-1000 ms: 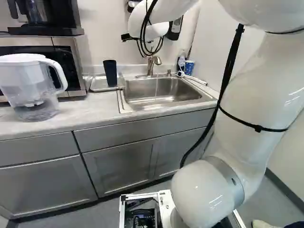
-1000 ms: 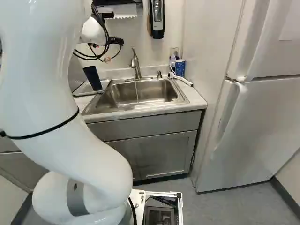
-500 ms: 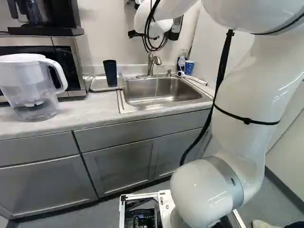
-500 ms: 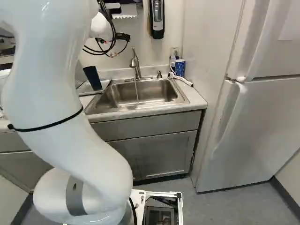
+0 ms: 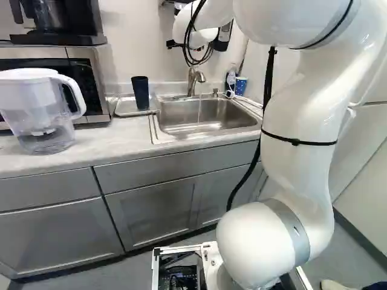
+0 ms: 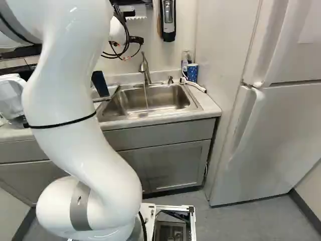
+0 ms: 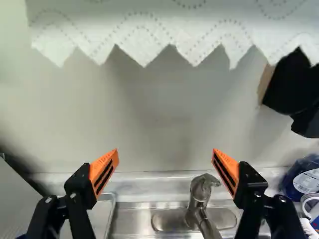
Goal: Rinse the cup and place it in the tray
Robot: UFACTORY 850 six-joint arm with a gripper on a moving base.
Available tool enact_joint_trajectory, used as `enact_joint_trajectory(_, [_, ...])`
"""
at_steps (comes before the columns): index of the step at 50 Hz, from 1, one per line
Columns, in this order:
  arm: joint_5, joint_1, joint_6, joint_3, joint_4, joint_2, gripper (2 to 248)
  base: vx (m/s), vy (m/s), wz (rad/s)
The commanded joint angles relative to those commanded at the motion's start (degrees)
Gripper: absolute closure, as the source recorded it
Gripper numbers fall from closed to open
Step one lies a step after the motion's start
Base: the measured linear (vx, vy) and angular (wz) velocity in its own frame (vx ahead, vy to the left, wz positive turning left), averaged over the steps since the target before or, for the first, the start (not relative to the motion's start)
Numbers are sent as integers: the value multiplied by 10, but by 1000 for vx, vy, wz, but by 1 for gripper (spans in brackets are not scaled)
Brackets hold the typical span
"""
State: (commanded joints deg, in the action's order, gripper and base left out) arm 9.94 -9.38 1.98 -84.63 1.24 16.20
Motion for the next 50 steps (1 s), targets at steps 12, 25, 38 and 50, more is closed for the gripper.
enact_joint_trajectory(12, [-13,1,0,-38,0,33,3,0,0,0])
enact_joint_trajectory(25, [-34,-1,0,-57,0,49,3,0,0,0])
enact_joint_trajectory(38, [-55,-4,0,-58,0,50,3,0,0,0])
enact_joint_trajectory(50, [-71,-4,0,-58,0,50,3,0,0,0])
